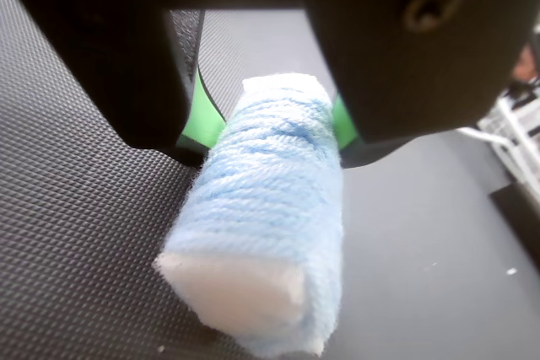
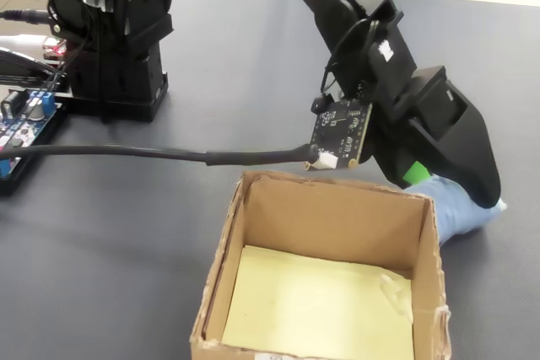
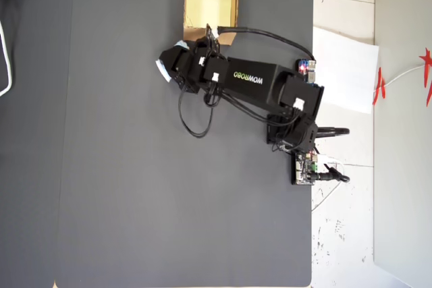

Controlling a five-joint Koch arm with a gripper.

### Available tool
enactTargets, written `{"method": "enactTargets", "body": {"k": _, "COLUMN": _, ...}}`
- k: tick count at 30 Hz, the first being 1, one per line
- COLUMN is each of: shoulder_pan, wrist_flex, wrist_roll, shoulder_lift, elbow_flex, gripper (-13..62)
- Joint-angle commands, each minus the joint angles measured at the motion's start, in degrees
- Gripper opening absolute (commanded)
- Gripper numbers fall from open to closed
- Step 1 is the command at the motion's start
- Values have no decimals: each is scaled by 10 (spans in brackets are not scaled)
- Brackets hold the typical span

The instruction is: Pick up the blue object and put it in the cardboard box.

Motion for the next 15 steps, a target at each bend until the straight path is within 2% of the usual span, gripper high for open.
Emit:
{"method": "enactTargets", "body": {"k": 1, "shoulder_pan": 4, "wrist_flex": -39, "wrist_roll": -1, "shoulder_lift": 9, "elbow_flex": 21, "gripper": 6}}
{"method": "enactTargets", "body": {"k": 15, "shoulder_pan": -23, "wrist_flex": -231, "wrist_roll": 69, "shoulder_lift": 142, "elbow_flex": 100, "gripper": -3}}
